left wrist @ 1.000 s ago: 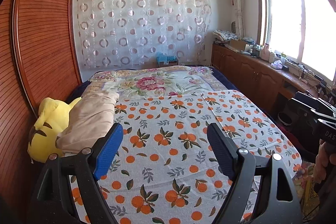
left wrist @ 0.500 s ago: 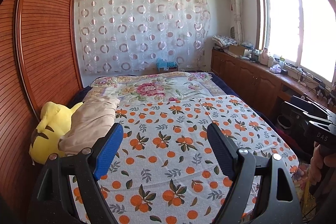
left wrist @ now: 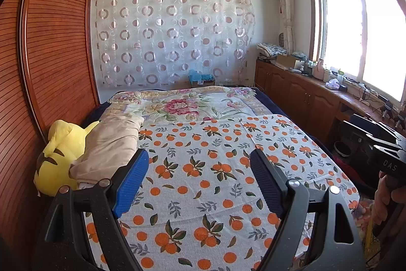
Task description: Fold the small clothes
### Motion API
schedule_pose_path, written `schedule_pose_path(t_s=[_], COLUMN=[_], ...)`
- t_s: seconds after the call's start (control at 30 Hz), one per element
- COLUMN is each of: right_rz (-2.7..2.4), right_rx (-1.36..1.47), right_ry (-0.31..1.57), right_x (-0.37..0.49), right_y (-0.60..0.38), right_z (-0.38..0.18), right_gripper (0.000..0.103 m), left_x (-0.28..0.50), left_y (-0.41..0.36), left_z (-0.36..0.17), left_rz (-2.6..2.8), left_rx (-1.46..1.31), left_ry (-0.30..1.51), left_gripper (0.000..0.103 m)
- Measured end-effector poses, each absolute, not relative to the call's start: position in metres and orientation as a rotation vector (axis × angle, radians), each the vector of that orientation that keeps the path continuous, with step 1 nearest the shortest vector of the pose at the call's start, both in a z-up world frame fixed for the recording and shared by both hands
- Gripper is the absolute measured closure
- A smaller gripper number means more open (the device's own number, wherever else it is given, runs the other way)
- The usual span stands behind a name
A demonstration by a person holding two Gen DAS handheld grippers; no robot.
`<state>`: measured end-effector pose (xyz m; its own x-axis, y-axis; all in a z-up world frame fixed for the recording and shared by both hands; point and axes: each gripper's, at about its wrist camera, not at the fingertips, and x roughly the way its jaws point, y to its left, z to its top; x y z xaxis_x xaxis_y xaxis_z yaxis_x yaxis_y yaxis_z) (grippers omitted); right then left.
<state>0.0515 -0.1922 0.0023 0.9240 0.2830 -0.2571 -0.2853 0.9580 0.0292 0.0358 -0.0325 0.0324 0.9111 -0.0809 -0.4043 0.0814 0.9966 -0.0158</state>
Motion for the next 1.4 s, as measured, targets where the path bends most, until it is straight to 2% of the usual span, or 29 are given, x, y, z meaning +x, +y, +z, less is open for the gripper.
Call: schedule_pose_path(t_s=[1.4], right_rz=[0.289], right_rx=[0.003], right_ry=[0.251], right_x=[0.0564], right_y=[-0.1967], right_z=[-0.0042], right_gripper=[0.032], left_x=[0.0325], left_y=[-0.0329], left_z=[0.0308], left_rz=[-0.085], left_rx=[-0.003], left_ry=[0.410], left_gripper=[0.021])
